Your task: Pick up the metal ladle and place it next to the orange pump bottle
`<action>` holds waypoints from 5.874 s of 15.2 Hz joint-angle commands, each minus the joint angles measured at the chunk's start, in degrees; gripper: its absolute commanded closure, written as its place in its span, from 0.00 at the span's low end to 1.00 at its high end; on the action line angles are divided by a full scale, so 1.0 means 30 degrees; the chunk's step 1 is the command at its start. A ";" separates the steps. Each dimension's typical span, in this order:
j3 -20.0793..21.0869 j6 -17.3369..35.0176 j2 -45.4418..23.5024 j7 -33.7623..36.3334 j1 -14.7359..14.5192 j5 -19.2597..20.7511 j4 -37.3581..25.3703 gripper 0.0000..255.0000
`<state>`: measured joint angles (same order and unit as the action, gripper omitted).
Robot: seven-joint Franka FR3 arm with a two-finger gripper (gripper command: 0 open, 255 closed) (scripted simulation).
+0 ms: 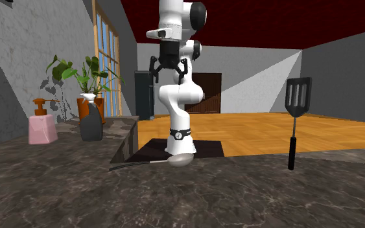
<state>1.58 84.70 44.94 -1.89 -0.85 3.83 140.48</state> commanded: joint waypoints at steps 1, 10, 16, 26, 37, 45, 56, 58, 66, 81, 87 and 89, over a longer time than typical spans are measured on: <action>0.0000 0.0000 0.0000 0.0000 0.0000 0.0000 0.0000 0.00; 0.1697 0.7750 -0.2688 0.8838 0.2377 -0.2968 0.3256 0.00; 0.2760 1.3607 -0.5936 1.4203 0.3899 -0.4406 0.4288 0.00; 0.3781 2.1294 -1.1447 2.0491 0.5787 -0.5175 0.4430 0.00; 0.3932 2.3091 -1.3129 2.0595 0.5791 -0.5047 0.4543 0.00; 0.3932 2.3087 -1.3126 2.0596 0.5791 -0.5048 0.4543 1.00; 0.3820 2.0822 -1.1231 2.0638 0.5774 -0.5117 0.4164 1.00; 0.3781 2.0180 -1.0739 2.0661 0.5773 -0.5114 0.4011 1.00; 0.3606 1.7657 -0.9010 2.0779 0.5789 -0.5040 0.3210 1.00; 0.3253 1.3208 -0.6801 2.1046 0.5871 -0.4768 0.0958 1.00; 0.3116 1.1537 -0.6273 2.1160 0.5915 -0.4645 -0.0189 1.00; 0.3073 1.0993 -0.6139 2.1198 0.5930 -0.4604 -0.0600 1.00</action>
<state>10.80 118.47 26.27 61.58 16.96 -10.01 139.19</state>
